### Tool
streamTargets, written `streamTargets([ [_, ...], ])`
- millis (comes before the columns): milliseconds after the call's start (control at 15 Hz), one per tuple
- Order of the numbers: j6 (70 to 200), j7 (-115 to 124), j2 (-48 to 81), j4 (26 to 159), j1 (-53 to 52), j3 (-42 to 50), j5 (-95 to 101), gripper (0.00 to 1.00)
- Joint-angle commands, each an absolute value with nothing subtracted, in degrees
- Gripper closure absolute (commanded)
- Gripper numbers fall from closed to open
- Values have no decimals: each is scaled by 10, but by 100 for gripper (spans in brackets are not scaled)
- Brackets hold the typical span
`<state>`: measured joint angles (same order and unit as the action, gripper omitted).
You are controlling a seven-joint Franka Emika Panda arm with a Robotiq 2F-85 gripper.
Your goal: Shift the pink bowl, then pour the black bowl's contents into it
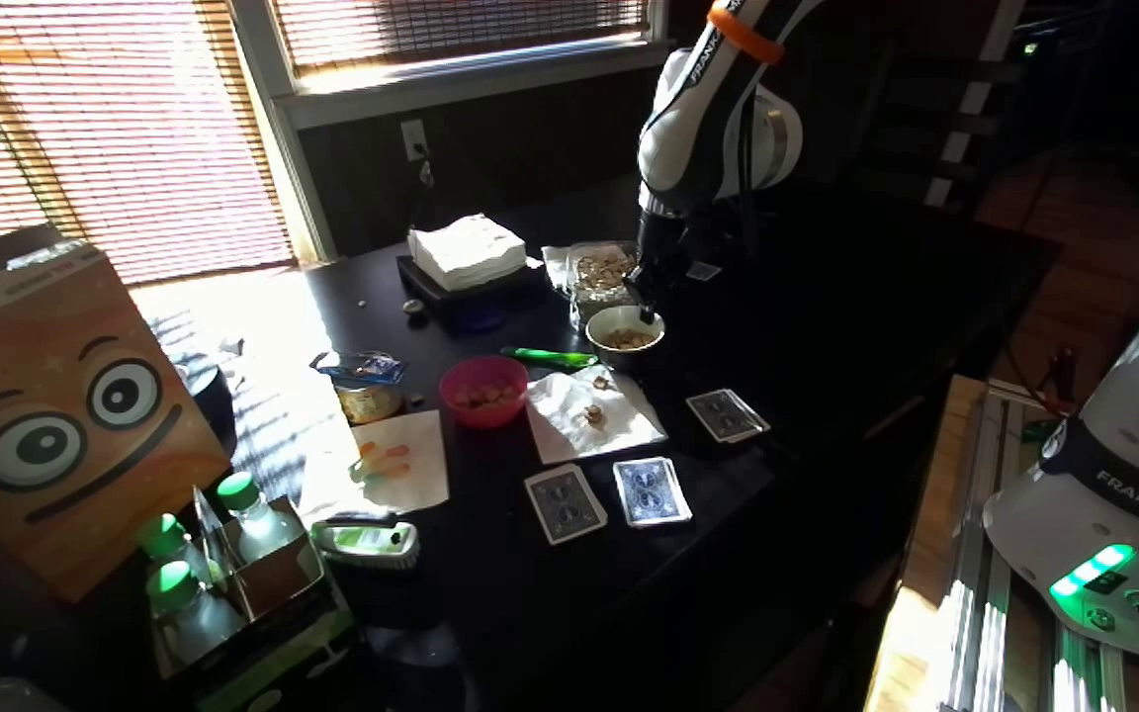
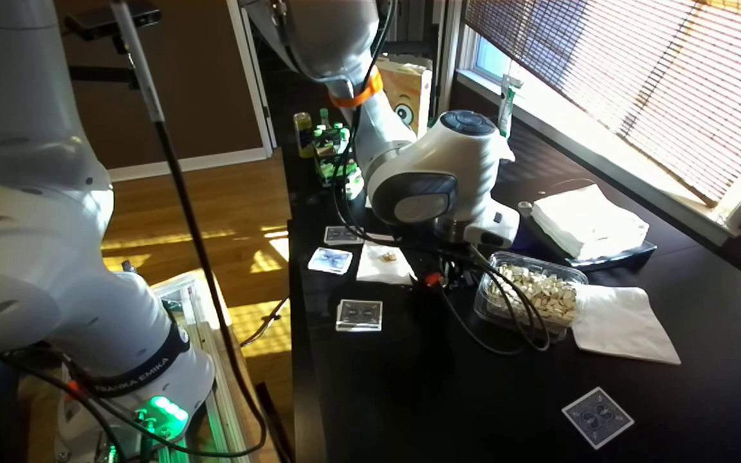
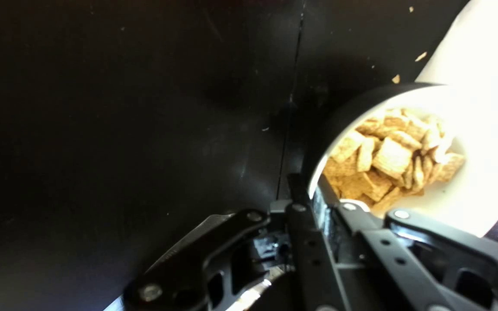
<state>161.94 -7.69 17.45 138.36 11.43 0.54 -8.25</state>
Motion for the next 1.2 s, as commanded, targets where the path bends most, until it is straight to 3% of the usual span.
streamTargets([
  [0, 1614, -114, 179, 1376, 138, -17, -121, 98],
  [1133, 1506, -119, 133, 1364, 142, -12, -162, 98],
])
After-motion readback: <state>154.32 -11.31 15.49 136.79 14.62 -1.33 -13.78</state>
